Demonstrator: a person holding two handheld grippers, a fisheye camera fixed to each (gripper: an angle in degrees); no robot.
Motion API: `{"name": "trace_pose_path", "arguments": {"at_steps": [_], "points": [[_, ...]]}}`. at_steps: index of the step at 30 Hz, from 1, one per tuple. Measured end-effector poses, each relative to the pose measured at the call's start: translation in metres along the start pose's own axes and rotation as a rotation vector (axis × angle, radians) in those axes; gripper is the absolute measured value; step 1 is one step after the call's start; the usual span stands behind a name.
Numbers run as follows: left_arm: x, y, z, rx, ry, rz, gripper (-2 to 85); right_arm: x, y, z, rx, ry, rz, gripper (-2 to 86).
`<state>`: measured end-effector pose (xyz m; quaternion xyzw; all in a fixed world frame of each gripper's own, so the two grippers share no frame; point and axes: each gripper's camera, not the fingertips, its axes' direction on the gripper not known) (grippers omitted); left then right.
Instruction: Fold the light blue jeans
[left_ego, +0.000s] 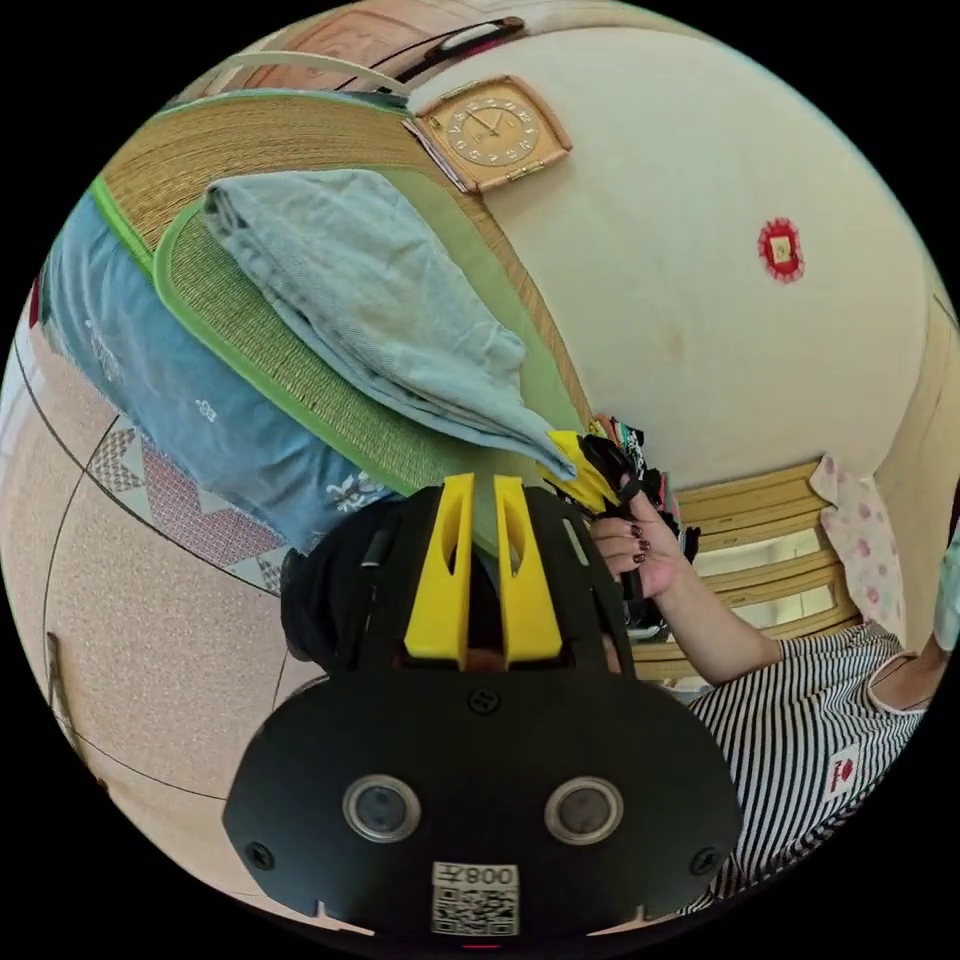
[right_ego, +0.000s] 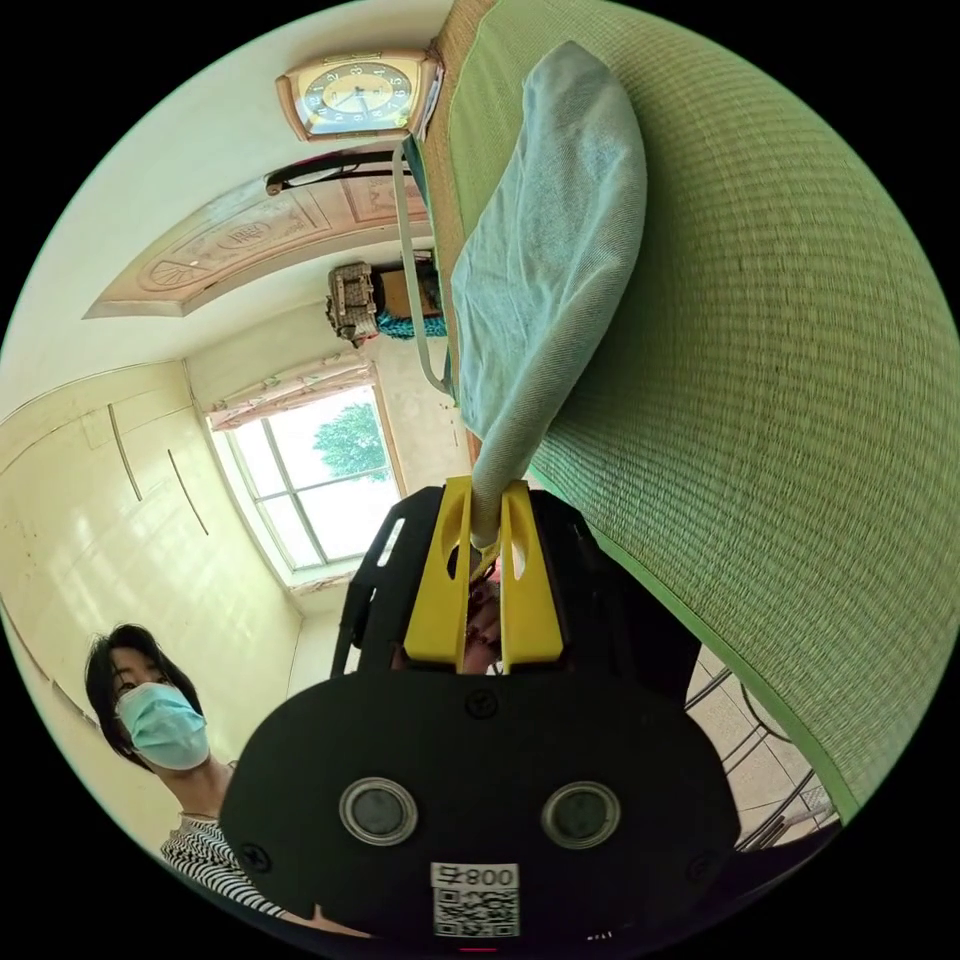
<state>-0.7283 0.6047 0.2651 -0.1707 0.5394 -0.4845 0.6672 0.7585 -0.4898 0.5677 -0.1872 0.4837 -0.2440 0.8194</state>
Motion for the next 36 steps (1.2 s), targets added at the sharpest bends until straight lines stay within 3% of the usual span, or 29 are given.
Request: {"name": "trace_pose_path", "arguments": {"at_steps": [5, 13, 25, 36], "points": [[-0.064, -0.023, -0.042, 0.162, 0.207, -0.205, 8.8, -0.019, -0.003, -0.001, -0.015, -0.006, -0.031, 4.1], [-0.128, -0.054, -0.07, 0.35, 0.359, -0.473, 13.0, -0.035, -0.001, -0.004, -0.01, -0.041, -0.048, 4.0], [-0.137, -0.099, -0.064, 0.397, 0.395, -0.565, 15.6, -0.04, 0.021, -0.007, -0.015, -0.045, -0.063, 4.0], [-0.114, -0.124, -0.018, 0.305, 0.255, -0.556, 11.0, -0.026, 0.066, -0.018, -0.026, -0.041, -0.068, 4.0]]}}
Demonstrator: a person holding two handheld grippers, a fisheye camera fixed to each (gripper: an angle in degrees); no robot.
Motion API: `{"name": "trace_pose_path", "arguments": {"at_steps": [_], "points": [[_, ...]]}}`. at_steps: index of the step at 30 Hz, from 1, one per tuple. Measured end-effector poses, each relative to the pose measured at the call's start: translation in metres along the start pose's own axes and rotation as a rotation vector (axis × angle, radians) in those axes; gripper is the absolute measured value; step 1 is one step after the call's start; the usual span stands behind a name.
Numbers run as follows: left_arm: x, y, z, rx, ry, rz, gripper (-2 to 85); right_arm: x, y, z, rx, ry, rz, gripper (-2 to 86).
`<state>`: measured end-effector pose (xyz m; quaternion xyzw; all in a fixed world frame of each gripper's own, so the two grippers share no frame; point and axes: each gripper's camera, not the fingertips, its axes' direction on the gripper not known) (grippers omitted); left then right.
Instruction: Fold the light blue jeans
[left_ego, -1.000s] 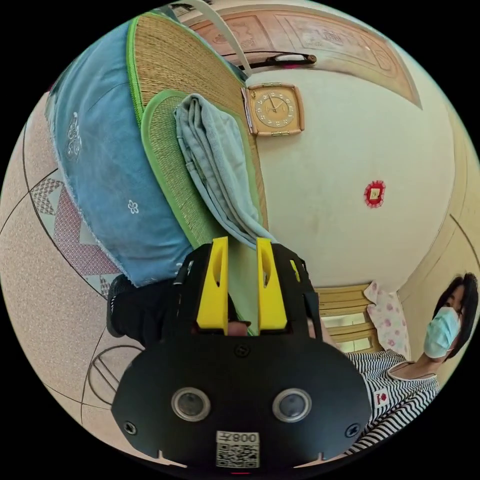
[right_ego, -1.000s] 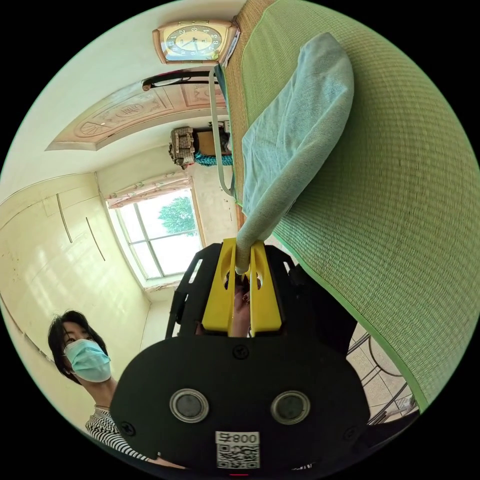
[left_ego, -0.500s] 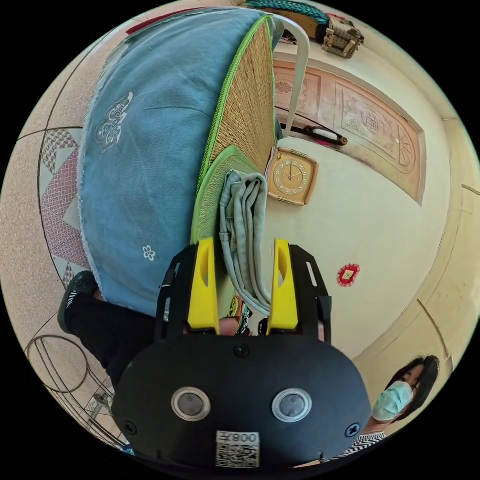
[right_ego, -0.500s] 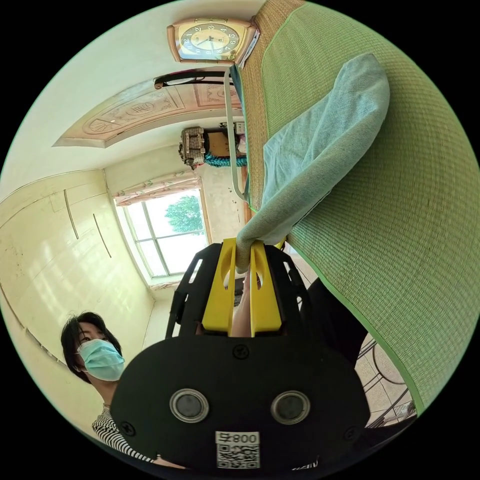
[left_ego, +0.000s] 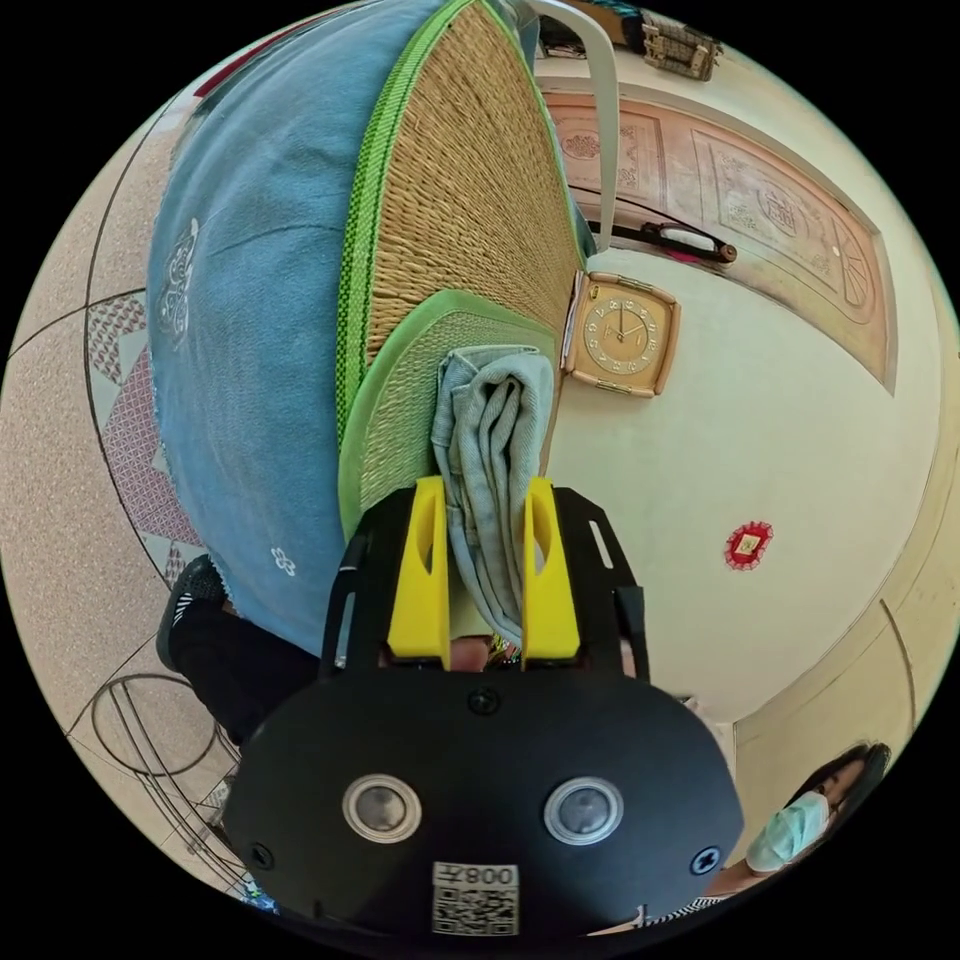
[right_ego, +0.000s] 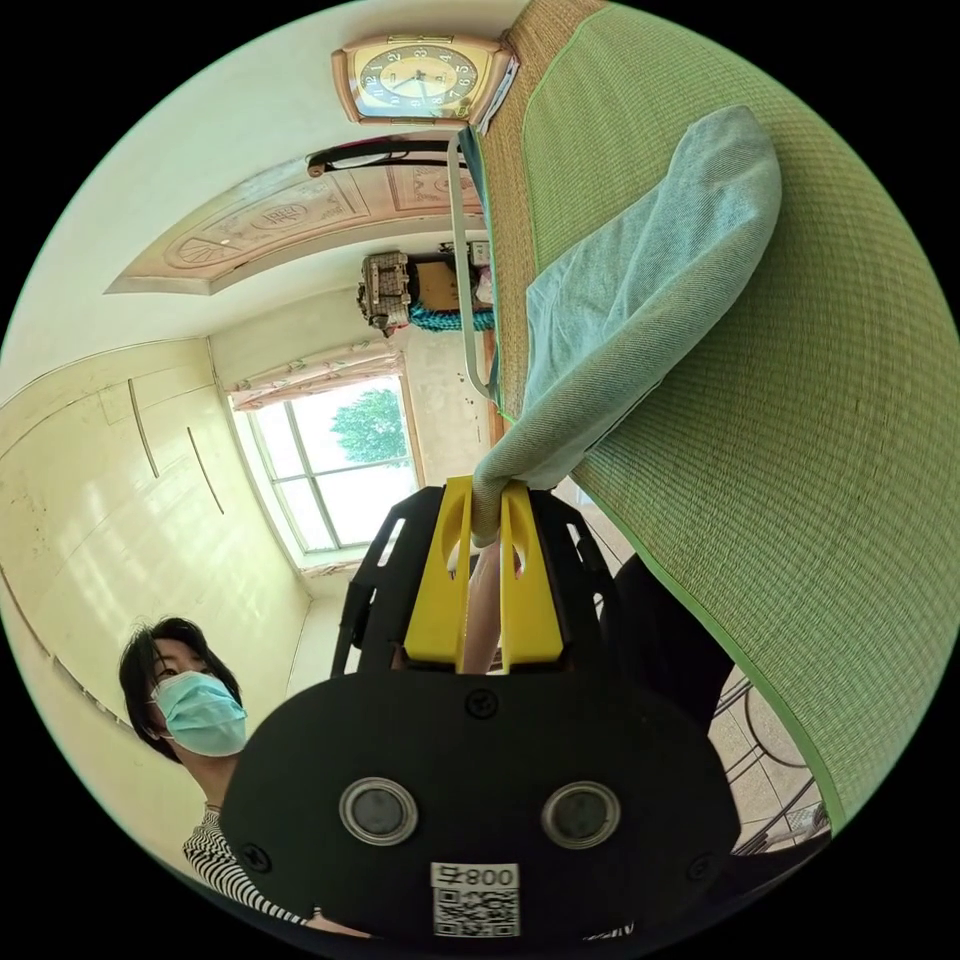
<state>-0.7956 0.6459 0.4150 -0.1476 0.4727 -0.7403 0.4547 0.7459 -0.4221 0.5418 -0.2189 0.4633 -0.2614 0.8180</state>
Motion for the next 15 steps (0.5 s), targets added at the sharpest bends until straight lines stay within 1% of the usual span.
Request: {"name": "trace_pose_path", "arguments": {"at_steps": [7, 11, 15], "points": [[0.005, 0.033, 0.038, 0.004, 0.001, 0.037, 7.7, 0.018, 0.044, -0.012, -0.024, 0.047, -0.003, 3.4], [0.027, 0.062, 0.062, -0.003, -0.027, 0.121, 7.1, 0.029, 0.079, -0.028, -0.021, 0.054, -0.003, 2.6], [0.055, 0.095, 0.082, -0.014, -0.025, 0.215, 6.9, 0.015, 0.122, -0.049, -0.014, 0.045, -0.073, 1.9]]}}
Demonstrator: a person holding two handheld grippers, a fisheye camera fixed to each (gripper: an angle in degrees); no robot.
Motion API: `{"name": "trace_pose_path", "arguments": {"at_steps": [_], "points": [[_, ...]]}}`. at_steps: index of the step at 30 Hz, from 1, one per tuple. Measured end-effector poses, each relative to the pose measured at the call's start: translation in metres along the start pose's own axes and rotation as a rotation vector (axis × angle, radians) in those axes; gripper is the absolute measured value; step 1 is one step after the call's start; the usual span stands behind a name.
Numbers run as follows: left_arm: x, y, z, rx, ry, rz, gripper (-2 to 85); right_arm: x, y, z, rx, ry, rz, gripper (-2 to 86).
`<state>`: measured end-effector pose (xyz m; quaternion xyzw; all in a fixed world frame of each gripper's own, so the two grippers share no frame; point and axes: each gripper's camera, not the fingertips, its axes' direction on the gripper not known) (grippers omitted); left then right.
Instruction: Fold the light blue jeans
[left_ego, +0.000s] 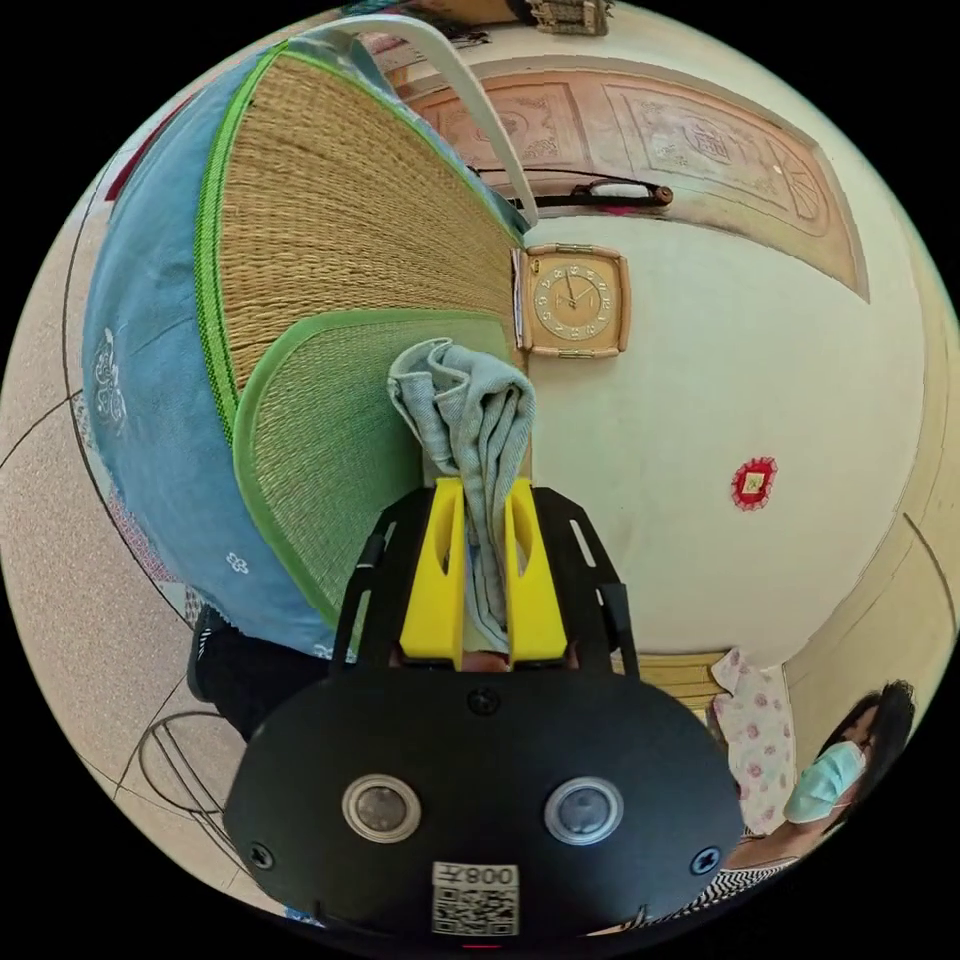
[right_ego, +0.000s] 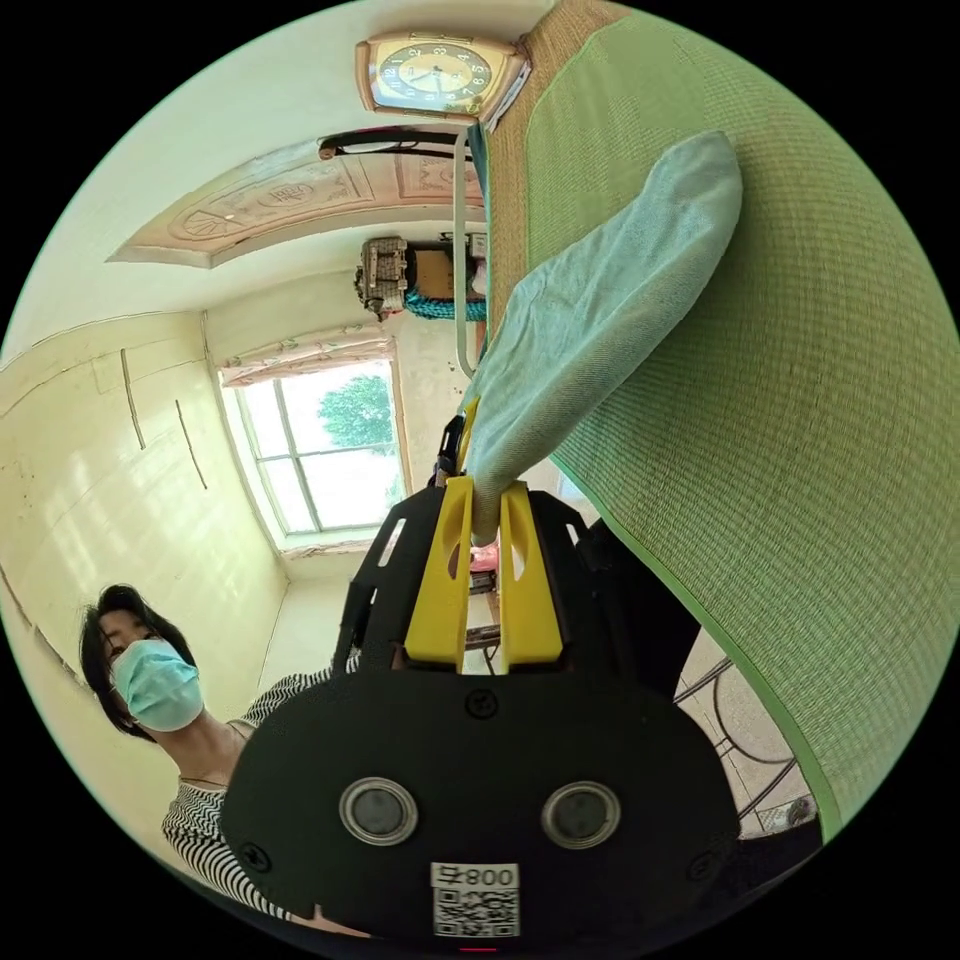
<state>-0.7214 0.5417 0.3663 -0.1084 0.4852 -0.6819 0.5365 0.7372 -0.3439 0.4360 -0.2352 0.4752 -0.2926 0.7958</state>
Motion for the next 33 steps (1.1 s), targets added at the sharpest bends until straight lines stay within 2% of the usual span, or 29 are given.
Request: {"name": "trace_pose_path", "arguments": {"at_steps": [9, 13, 18, 22, 24, 26, 29, 33], "points": [[0.082, 0.094, 0.075, -0.115, 0.007, 0.183, 6.8, -0.041, 0.126, -0.07, 0.101, -0.068, -0.156, 1.1], [0.121, 0.146, 0.156, -0.232, 0.017, 0.234, 6.7, -0.05, 0.189, -0.125, 0.213, -0.069, -0.197, 1.0], [0.201, 0.223, 0.288, -0.414, 0.139, 0.365, 6.6, -0.092, 0.308, -0.251, 0.465, 0.001, -0.33, 1.0], [0.308, 0.325, 0.416, -0.607, 0.341, 0.548, 6.6, -0.148, 0.417, -0.349, 0.697, 0.129, -0.472, 1.0], [0.355, 0.38, 0.469, -0.698, 0.442, 0.619, 6.5, -0.188, 0.503, -0.404, 0.861, 0.248, -0.57, 1.0], [0.407, 0.458, 0.532, -0.81, 0.553, 0.708, 6.5, -0.21, 0.566, -0.433, 0.976, 0.34, -0.619, 1.1], [0.445, 0.554, 0.607, -0.935, 0.62, 0.788, 6.5, -0.219, 0.658, -0.464, 1.13, 0.466, -0.623, 1.4], [0.437, 0.658, 0.702, -1.09, 0.564, 0.816, 6.8, -0.157, 0.739, -0.486, 1.262, 0.509, -0.466, 1.6]]}}
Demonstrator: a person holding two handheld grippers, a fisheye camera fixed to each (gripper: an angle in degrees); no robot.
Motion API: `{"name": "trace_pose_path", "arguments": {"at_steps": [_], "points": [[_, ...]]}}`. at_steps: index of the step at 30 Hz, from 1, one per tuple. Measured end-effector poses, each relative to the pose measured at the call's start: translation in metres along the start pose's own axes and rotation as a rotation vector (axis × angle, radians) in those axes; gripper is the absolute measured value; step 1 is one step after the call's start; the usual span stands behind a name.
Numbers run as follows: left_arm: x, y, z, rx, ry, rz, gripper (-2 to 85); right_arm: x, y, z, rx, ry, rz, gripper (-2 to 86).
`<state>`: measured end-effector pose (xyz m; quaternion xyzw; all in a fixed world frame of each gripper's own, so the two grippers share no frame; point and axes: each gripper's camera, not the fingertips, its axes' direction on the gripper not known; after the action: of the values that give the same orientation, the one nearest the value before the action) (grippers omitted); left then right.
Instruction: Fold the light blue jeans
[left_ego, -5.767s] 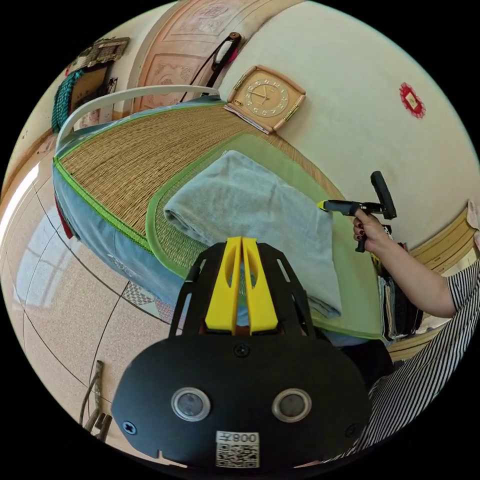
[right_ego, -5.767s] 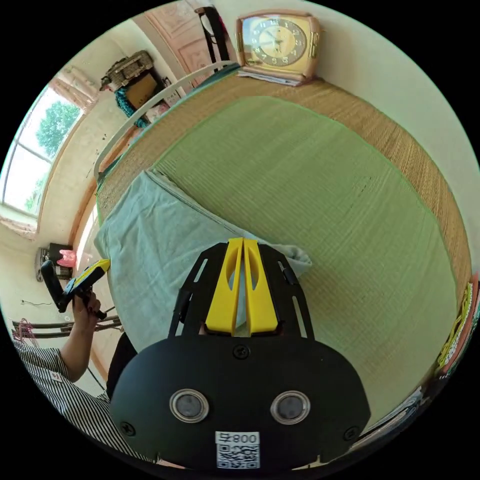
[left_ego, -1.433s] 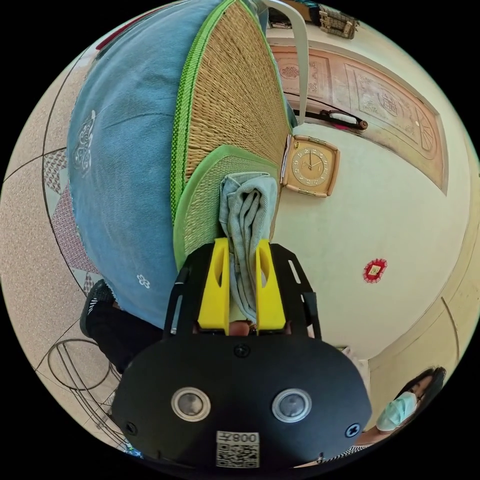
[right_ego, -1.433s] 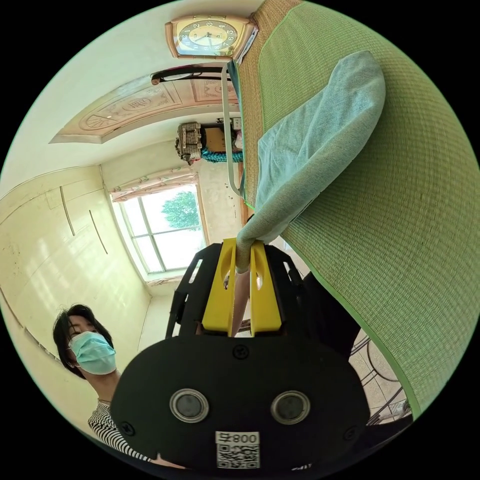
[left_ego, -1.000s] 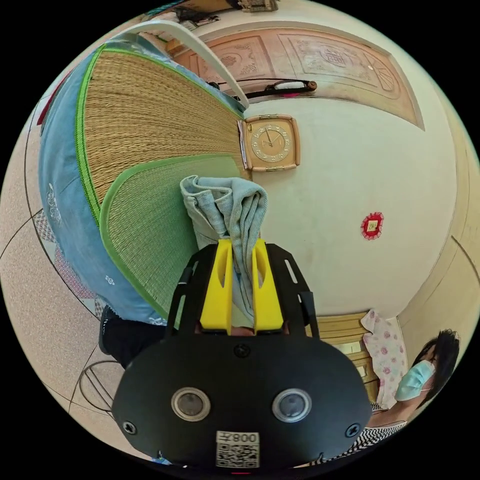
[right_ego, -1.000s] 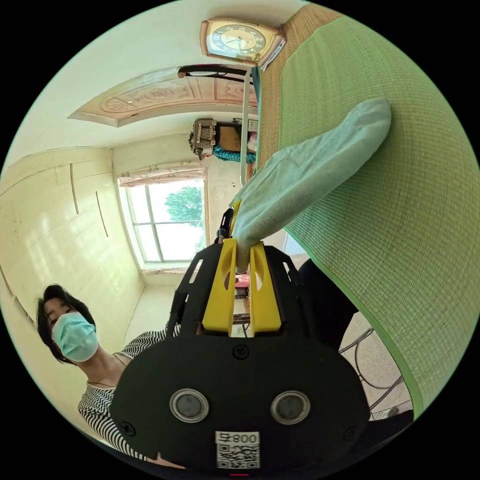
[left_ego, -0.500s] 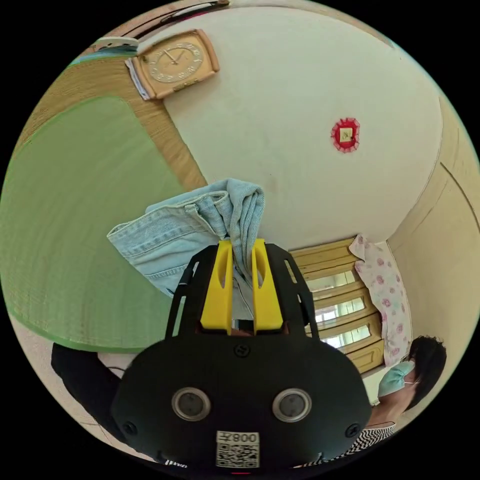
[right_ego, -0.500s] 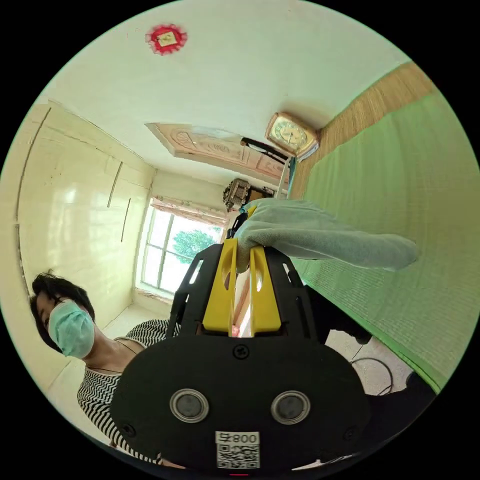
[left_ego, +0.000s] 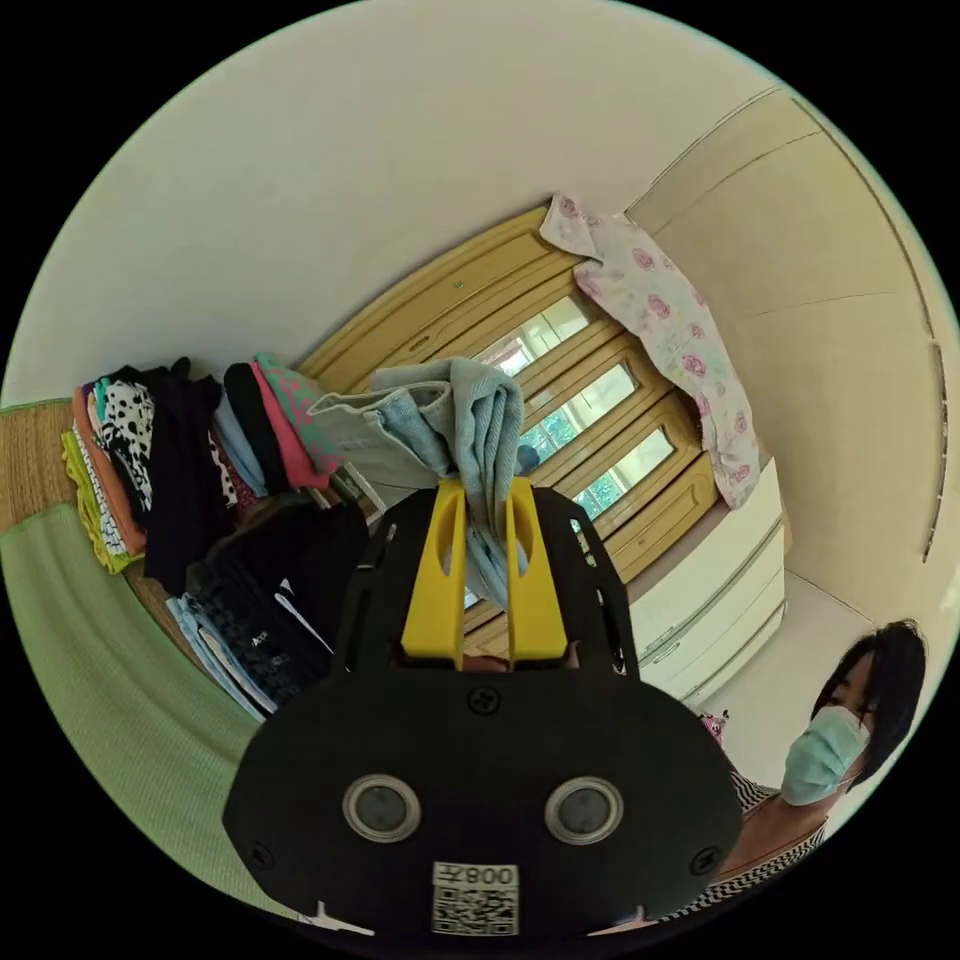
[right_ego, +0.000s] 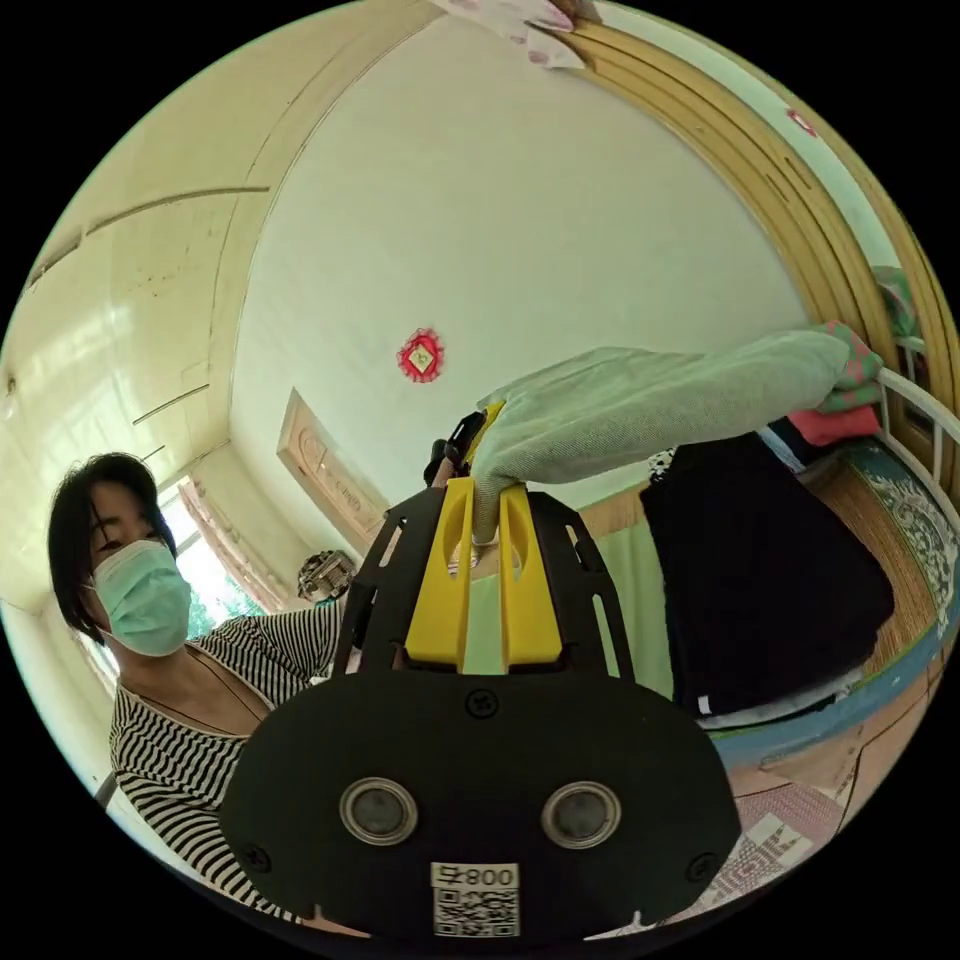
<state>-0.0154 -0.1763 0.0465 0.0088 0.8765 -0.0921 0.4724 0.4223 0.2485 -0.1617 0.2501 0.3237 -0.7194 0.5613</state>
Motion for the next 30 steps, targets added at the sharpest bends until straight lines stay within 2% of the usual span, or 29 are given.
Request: {"name": "trace_pose_path", "arguments": {"at_steps": [2, 5, 6, 8, 11, 19, 23, 27, 30], "points": [[-0.048, 0.004, 0.077, -0.153, -0.102, -0.061, 6.9, 0.041, 0.032, -0.013, -0.014, 0.066, 0.108, 1.7], [-0.112, 0.024, 0.148, -0.324, -0.275, -0.192, 6.9, 0.122, 0.093, -0.016, -0.049, 0.11, 0.381, 1.9], [-0.121, 0.027, 0.155, -0.319, -0.268, -0.206, 6.9, 0.146, 0.115, -0.013, -0.061, 0.06, 0.447, 2.0], [-0.145, 0.033, 0.178, -0.275, -0.144, -0.231, 7.0, 0.165, 0.138, -0.014, -0.02, -0.044, 0.498, 2.3], [-0.155, 0.025, 0.208, -0.304, -0.188, -0.174, 7.5, 0.174, 0.152, -0.017, 0.006, -0.107, 0.512, 2.7], [-0.182, 0.021, 0.277, -0.294, -0.205, -0.168, 8.3, 0.154, 0.156, -0.063, 0.053, -0.067, 0.482, 2.4], [-0.187, 0.021, 0.298, -0.266, -0.234, -0.165, 9.2, 0.124, 0.154, -0.109, 0.101, 0.08, 0.441, 0.7], [-0.183, 0.023, 0.299, -0.198, -0.34, -0.099, 9.3, 0.081, 0.104, -0.124, 0.113, 0.25, 0.27, 0.2], [-0.176, 0.029, 0.299, -0.129, -0.376, -0.023, 7.9, 0.052, 0.042, -0.086, -0.018, 0.393, 0.08, 0.1]]}}
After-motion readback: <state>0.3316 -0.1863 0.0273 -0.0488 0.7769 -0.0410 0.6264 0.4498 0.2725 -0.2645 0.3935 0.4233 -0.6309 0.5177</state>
